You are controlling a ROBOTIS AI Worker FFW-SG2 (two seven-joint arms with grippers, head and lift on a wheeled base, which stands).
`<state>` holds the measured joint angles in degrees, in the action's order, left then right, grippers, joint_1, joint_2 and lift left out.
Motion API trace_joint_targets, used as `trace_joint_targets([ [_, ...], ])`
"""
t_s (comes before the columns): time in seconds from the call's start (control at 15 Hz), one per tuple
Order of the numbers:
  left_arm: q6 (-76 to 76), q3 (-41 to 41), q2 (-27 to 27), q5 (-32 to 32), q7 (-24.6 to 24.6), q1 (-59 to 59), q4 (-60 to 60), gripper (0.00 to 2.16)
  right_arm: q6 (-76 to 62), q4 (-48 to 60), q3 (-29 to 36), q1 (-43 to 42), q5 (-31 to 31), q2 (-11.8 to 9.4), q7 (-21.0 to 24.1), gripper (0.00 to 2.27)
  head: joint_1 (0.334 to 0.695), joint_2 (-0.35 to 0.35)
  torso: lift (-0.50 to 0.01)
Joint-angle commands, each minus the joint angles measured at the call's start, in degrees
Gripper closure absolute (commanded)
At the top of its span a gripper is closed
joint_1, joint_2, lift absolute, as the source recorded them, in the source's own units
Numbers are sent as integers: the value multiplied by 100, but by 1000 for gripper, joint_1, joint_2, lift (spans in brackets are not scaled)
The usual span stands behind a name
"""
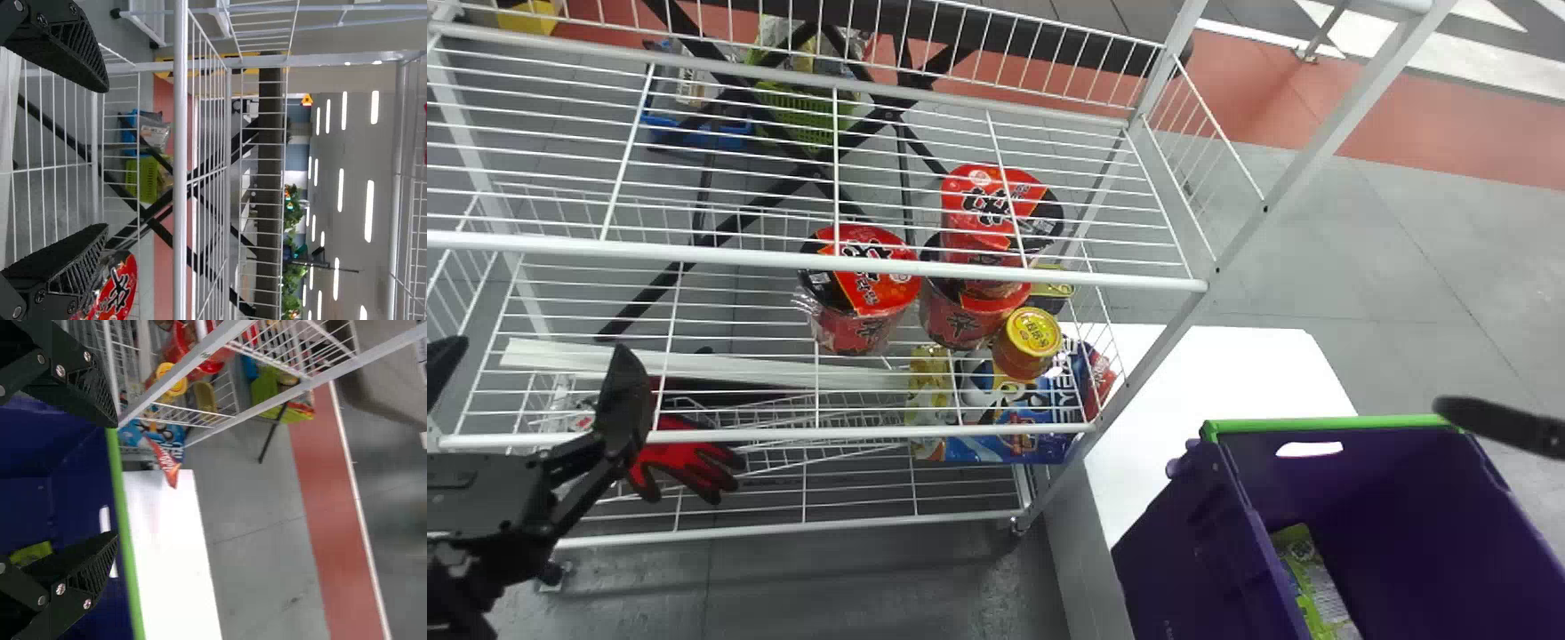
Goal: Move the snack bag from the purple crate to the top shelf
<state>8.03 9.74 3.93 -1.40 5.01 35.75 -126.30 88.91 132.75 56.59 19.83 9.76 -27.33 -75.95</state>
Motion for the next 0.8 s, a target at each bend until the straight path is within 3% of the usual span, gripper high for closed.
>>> trace_joint_targets([
  [0.0, 2, 72, 3, 0, -9, -16, 61, 83, 117, -557, -96, 206, 544, -238, -238, 289, 695, -350, -456],
  [0.13, 2, 72, 3, -18, 0, -25, 105, 83, 117, -988, -184, 487, 738, -449, -238, 289, 695, -350, -456],
  [0.73, 19, 90, 20, 35, -35, 98, 114, 83, 117, -3159, -474, 1120, 1151, -466, -238, 289, 695, -350, -456],
])
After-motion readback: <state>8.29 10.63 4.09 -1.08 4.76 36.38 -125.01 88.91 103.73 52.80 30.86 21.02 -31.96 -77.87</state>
